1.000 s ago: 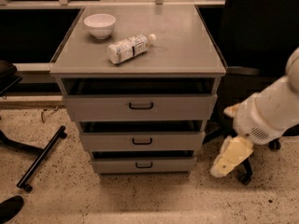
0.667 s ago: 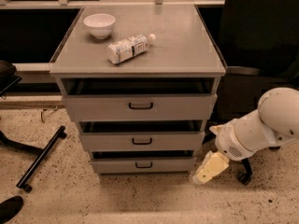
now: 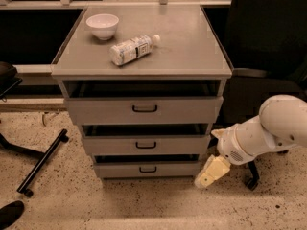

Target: Open middle drawer

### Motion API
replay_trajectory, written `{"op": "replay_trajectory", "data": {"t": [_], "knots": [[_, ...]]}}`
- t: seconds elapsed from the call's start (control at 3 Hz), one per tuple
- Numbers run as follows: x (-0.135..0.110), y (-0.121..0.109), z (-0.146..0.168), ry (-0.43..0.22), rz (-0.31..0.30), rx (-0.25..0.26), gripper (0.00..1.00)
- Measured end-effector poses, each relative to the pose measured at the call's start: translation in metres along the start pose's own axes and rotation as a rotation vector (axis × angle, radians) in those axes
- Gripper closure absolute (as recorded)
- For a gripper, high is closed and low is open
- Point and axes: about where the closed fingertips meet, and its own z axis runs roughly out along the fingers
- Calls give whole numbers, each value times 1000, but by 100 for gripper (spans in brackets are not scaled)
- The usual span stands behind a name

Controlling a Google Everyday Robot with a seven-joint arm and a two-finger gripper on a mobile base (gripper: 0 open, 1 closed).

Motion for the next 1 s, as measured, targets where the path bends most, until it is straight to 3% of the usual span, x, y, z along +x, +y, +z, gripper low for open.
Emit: {"op": "replay_trajectory", "data": {"t": [0.33,0.67,1.0], "knots": [[-5,-21,48,-24,-87,23,0],[-6,-53,92,-114,-125,35,0],[0,-71,141,-185,-129,-8,0]]}}
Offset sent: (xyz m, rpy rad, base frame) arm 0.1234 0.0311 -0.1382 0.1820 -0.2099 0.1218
